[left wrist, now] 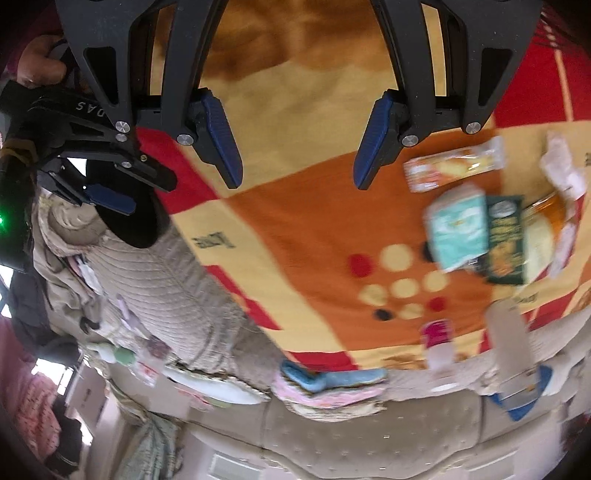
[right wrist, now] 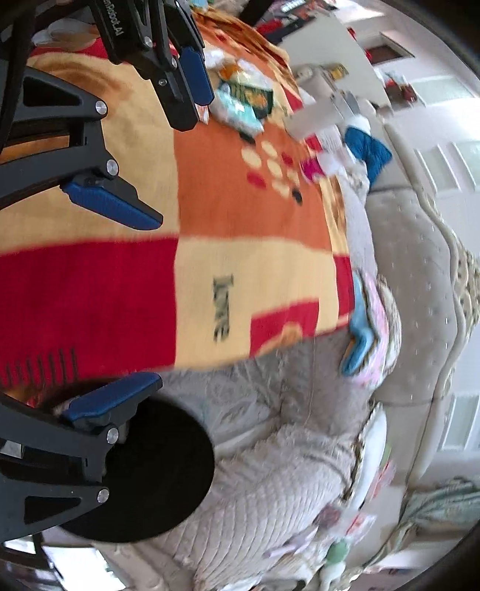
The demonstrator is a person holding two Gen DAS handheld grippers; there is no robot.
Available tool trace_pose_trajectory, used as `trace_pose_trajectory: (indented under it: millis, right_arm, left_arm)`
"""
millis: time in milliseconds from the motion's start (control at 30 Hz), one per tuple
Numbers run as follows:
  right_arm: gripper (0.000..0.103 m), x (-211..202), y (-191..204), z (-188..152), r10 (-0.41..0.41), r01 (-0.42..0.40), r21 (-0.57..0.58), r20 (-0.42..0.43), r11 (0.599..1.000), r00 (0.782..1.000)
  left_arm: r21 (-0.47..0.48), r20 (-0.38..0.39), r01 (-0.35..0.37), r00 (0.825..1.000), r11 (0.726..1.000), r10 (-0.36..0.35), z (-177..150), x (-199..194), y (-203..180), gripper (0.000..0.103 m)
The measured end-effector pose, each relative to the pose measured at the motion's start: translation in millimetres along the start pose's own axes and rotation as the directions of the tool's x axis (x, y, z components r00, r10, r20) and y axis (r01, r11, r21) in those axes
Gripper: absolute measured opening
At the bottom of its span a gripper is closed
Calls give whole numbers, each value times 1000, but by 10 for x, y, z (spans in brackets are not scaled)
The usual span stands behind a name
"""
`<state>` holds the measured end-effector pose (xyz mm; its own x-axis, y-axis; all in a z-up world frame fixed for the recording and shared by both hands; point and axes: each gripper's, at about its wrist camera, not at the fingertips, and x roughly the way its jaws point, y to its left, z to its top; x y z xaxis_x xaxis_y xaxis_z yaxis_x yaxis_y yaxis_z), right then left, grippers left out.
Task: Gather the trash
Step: 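Lower the left tool onto the crumpled white tissue and grasp it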
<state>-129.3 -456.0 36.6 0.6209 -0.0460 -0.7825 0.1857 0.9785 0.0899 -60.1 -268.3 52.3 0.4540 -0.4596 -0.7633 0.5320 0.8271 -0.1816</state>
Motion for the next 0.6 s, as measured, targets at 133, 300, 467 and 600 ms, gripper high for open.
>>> trace_pose_trajectory:
  millis: [133, 300, 467, 600]
  right_arm:
    - [77, 114, 273, 59, 51, -51, -27, -18, 998, 999]
    - [77, 238, 600, 118, 115, -118, -59, -44, 991, 992]
    - [77, 344, 973, 145, 155, -163, -130, -66, 978, 986]
    - [77, 452, 1202, 195, 167, -179, -170, -82, 969, 982]
  left_arm:
    - [-42, 8, -70, 998, 997, 70, -87, -150, 399, 61]
    - [-119, 6, -147, 989, 982, 149, -213, -335, 941, 61]
    - [-227, -13, -221, 975, 949, 223, -334, -466, 1551, 61]
    - [-325, -29, -252, 966, 911, 257, -346, -487, 1947, 61]
